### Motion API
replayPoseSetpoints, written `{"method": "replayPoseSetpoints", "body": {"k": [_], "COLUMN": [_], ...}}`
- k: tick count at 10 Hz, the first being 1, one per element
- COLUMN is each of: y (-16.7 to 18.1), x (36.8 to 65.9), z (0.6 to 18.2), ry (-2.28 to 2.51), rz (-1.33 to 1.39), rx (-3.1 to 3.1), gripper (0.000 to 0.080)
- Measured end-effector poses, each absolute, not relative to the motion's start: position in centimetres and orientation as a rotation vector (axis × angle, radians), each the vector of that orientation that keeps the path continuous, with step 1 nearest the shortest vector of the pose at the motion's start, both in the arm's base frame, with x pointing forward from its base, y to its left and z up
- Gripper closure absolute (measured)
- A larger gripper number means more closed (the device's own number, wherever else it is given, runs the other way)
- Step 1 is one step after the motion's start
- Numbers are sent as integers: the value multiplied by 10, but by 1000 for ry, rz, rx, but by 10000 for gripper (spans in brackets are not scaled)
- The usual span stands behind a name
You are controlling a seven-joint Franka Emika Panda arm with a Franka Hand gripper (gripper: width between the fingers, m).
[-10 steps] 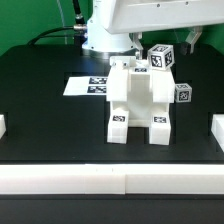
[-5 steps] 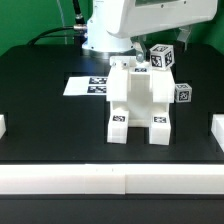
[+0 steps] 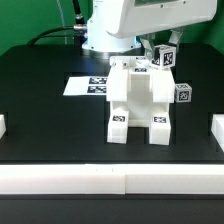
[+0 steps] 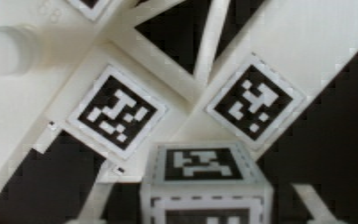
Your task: Assemble chair
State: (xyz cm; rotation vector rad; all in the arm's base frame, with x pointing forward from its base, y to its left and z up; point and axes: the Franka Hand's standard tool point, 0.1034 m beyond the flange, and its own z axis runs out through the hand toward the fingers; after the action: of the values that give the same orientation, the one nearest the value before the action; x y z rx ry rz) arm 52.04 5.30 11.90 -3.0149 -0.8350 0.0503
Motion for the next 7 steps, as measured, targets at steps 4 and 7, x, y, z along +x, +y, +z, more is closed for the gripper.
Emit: {"method": "replayPoseSetpoints", "body": {"k": [4,7], "y": [54,54], "x": [520,520], "z": [119,119], "ry": [-510,-236], "rz": [52,53], "rx": [-3088,-3124], "gripper": [514,512]}}
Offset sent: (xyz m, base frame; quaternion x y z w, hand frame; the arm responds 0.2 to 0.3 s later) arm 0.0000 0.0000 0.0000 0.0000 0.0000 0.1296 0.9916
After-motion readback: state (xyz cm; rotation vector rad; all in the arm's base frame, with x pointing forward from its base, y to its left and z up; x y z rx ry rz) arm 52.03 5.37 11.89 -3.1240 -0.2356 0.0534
